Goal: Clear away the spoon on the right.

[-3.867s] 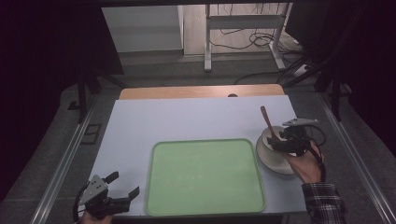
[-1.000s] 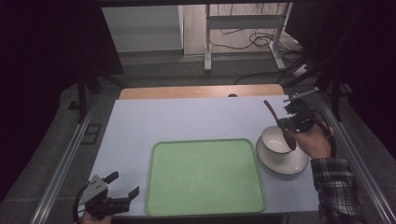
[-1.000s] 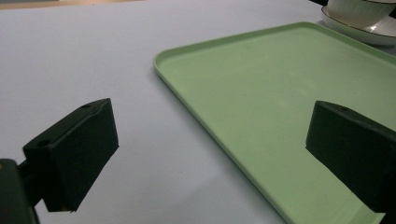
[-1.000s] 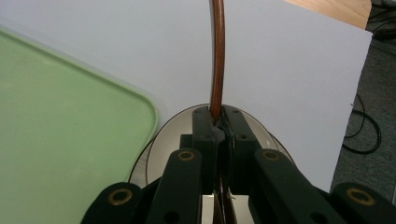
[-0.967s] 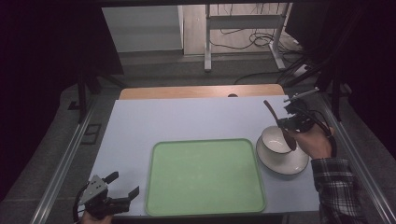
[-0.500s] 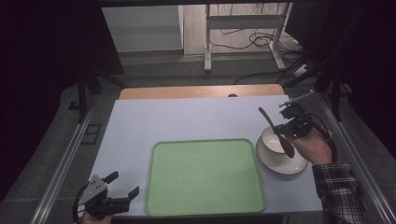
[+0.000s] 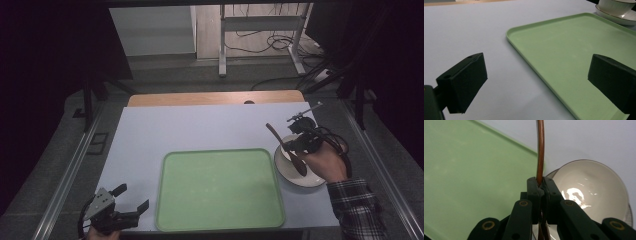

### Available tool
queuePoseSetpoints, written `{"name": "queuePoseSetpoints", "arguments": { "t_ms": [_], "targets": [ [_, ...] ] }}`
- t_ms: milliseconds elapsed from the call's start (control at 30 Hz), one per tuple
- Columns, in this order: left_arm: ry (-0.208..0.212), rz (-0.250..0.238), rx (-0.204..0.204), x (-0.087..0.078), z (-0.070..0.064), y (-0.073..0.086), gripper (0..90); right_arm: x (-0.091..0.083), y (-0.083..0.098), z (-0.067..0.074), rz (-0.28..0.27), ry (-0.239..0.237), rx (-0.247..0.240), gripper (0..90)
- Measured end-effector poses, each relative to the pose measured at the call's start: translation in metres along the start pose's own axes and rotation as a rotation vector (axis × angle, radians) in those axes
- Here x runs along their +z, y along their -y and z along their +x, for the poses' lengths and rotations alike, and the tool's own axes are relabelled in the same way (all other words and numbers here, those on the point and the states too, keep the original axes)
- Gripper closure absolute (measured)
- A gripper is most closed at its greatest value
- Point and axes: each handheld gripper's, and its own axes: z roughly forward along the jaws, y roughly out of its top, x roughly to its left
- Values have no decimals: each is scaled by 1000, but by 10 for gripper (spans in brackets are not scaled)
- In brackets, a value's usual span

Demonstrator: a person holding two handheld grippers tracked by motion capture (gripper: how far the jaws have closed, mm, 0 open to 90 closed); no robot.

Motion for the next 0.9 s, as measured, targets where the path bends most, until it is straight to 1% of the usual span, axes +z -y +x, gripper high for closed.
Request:
{"name": "queuePoseSetpoints", "arguments": {
  "t_ms": [100,233,300,600,633,767,833,900],
  "targets": [
    [0,0,0,0,0,0,18,5,-1,5,13,-9,-9,856],
    [0,0,0,0,0,0,18,16,-3,15,40,-21,-19,856],
    [0,-1,0,0,0,0,18,18,-3,17,45,-24,-23,856],
    [1,0,1,0,0,0,18,40,-6,33,93,-46,-37,856],
    [1,0,1,0,0,0,18,45,-7,36,104,-53,-40,856],
    [1,0,1,0,0,0,18,52,-7,39,121,-58,-41,856],
    [1,0,0,0,0,0,18,60,-7,44,132,-67,-42,856],
    [2,1,0,0,0,0,18,62,-7,45,136,-68,-43,856]
  ]
}}
